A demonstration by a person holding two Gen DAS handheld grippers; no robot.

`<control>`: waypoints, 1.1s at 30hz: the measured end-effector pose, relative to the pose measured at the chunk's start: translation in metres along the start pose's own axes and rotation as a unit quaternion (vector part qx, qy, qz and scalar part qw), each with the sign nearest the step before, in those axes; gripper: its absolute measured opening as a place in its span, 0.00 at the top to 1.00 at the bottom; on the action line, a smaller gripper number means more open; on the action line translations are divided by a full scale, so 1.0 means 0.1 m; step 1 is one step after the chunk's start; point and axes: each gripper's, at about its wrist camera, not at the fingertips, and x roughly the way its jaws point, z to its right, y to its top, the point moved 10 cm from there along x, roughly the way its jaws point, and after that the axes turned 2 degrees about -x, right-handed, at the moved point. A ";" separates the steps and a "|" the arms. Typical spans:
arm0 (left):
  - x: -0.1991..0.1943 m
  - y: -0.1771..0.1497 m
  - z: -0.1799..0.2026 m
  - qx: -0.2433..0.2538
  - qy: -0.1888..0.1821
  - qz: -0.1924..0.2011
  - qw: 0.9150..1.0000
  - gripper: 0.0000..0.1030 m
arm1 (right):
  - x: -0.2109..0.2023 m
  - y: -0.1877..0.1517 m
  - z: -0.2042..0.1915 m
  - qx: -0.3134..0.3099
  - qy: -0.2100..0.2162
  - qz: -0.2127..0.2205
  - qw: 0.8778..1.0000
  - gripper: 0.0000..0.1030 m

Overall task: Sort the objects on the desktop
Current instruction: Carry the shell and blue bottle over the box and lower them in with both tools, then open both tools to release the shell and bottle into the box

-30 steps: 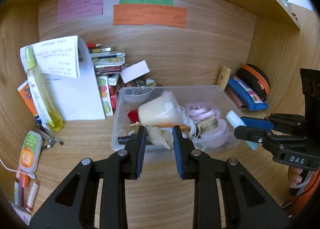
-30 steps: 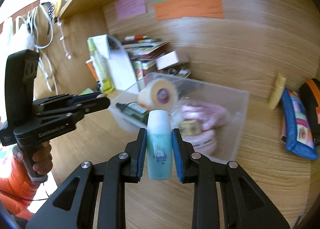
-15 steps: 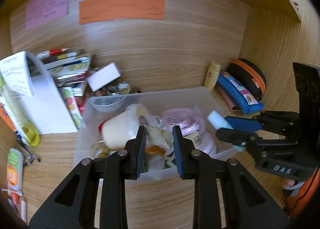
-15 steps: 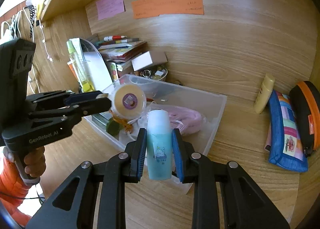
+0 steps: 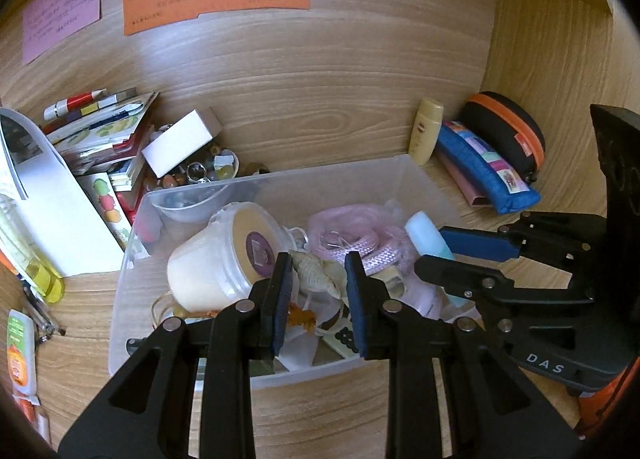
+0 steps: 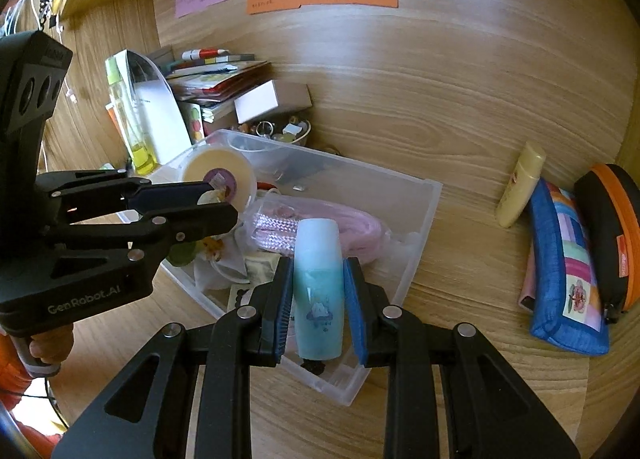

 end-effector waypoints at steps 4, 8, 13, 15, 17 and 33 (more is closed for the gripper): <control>0.06 -0.01 -0.01 0.002 0.003 -0.005 1.000 0.75 | 0.02 -0.01 0.01 -0.006 -0.005 -0.002 1.000 0.78; 0.07 -0.02 0.02 0.007 0.003 -0.005 1.000 0.75 | 0.01 0.00 0.01 -0.016 -0.016 0.004 1.000 0.78; 0.04 -0.03 0.03 0.011 0.002 -0.003 1.000 0.75 | -0.01 0.01 0.01 -0.022 -0.023 0.002 1.000 0.78; 0.01 -0.02 0.03 0.011 0.001 -0.001 1.000 0.75 | -0.03 0.01 0.01 -0.025 -0.024 0.004 0.999 0.78; -0.01 -0.02 0.02 0.009 0.000 -0.001 1.000 0.74 | -0.06 0.03 0.00 -0.028 -0.025 0.008 0.999 0.78; -0.35 -0.03 0.00 0.009 0.013 0.034 0.999 0.51 | -0.34 0.07 -0.13 -0.043 -0.040 0.037 0.998 0.54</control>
